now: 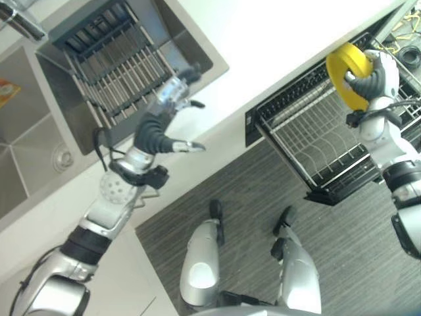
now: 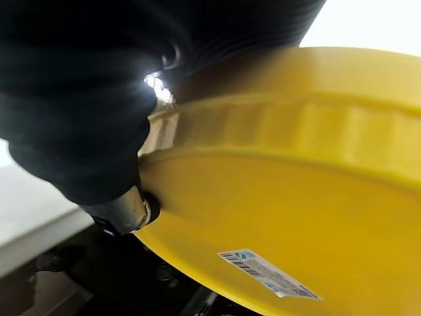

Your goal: Place the dishes in the dishwasher.

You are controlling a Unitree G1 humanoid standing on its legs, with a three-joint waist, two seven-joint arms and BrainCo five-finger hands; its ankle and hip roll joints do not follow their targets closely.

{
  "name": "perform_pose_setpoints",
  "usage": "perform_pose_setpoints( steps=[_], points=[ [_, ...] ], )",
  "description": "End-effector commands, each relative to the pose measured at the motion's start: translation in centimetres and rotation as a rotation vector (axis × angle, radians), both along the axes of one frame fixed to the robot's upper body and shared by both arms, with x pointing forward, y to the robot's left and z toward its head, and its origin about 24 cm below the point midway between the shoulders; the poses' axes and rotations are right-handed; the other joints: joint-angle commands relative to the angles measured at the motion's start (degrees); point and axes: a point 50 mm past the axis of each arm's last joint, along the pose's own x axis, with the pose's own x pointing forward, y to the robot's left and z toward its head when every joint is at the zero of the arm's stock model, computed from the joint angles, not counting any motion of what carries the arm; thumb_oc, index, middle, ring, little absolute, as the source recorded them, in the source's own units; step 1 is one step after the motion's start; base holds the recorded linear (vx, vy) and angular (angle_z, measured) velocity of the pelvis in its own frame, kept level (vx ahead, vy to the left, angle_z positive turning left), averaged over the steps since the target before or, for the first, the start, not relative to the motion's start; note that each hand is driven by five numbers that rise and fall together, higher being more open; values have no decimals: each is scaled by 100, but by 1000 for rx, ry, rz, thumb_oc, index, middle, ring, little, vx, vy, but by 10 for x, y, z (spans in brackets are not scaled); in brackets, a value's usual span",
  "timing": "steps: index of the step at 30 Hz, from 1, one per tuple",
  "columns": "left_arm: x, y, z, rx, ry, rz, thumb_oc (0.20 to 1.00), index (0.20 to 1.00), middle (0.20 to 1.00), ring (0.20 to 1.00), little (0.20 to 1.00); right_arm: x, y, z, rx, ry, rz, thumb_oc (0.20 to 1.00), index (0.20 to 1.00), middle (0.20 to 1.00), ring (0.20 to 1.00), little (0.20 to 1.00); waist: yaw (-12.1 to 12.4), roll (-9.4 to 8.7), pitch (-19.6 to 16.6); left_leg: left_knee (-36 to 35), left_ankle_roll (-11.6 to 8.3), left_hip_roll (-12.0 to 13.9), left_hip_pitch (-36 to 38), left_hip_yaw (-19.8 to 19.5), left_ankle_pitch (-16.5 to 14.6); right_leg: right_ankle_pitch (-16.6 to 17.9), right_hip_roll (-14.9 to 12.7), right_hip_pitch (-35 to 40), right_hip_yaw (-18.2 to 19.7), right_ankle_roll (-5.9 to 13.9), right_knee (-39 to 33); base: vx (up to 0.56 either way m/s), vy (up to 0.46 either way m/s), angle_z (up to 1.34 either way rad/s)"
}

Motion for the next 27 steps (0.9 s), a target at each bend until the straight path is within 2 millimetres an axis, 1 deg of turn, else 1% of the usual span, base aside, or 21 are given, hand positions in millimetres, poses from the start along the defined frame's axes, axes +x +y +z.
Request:
perform_pose_setpoints(
  steps=[1, 5, 9, 12, 15, 18, 22, 25, 27],
  points=[
    [-18, 2, 25, -99, -164, -51, 1000, 1000, 1000, 1000, 1000, -7, -1, 42, -54, -204, -53, 200, 200, 200, 200, 200, 146, -41, -152, 591, -195, 170, -497, -606, -453, -978, -641, 226, -299, 764, 667, -19, -29, -7],
    [-16, -1, 20, -89, -151, -47, 1000, 1000, 1000, 1000, 1000, -4, 3, 31, -155, -151, -61, 200, 200, 200, 200, 200, 179, -73, -152, 598, -198, 188, -524, -623, -446, -982, -643, 212, -328, 754, 680, -7, -8, -3],
    [-15, -1, 20, -71, -149, -47, 1000, 1000, 1000, 1000, 1000, -1, 3, 23, -200, -103, -65, 200, 200, 200, 200, 200, 211, -107, -152, 631, -218, 208, -537, -644, -448, -969, -641, 224, -346, 751, 677, 7, -19, 0],
    [-14, -2, 19, -63, -152, -47, 1000, 1000, 1000, 1000, 1000, 2, 8, 13, -307, -61, -53, 200, 200, 200, 200, 200, 245, -116, -152, 663, -233, 222, -615, -684, -440, -947, -658, 171, -374, 757, 678, 5, -20, 12],
    [-12, -4, 20, -59, -164, -47, 1000, 1000, 1000, 1000, 1000, 4, 12, 6, -342, -38, -48, 200, 200, 200, 200, 200, 258, -110, -152, 677, -236, 215, -716, -717, -428, -928, -688, 63, -374, 772, 706, -17, 3, 10],
    [-11, -7, 22, -62, -173, -46, 1000, 1000, 1000, 1000, 1000, 7, 18, 0, -401, -18, -44, 200, 200, 200, 200, 200, 272, -70, -152, 663, -231, 185, -806, -741, -408, -922, -734, -70, -375, 781, 760, -20, 41, 4],
    [-10, -10, 20, -69, -173, -42, 1000, 1000, 1000, 1000, 1000, 9, 22, -9, -434, 5, -50, 200, 200, 200, 200, 200, 266, -15, -152, 640, -222, 147, -878, -755, -392, -912, -783, -196, -364, 788, 803, -9, 54, -2],
    [-9, -11, 20, -73, -177, -41, 1000, 1000, 1000, 1000, 1000, 9, 20, -13, -436, 8, -65, 200, 200, 200, 200, 200, 268, 23, -152, 622, -219, 124, -939, -770, -378, -905, -834, -316, -354, 799, 861, -6, 40, 2],
    [-10, -12, 20, -75, -181, -40, 1000, 1000, 1000, 1000, 1000, 7, 19, -11, -445, -21, -83, 200, 200, 200, 200, 200, 261, 40, -152, 619, -216, 111, -984, -781, -370, -895, -859, -393, -345, 805, 891, 0, 0, 0]
  ],
)
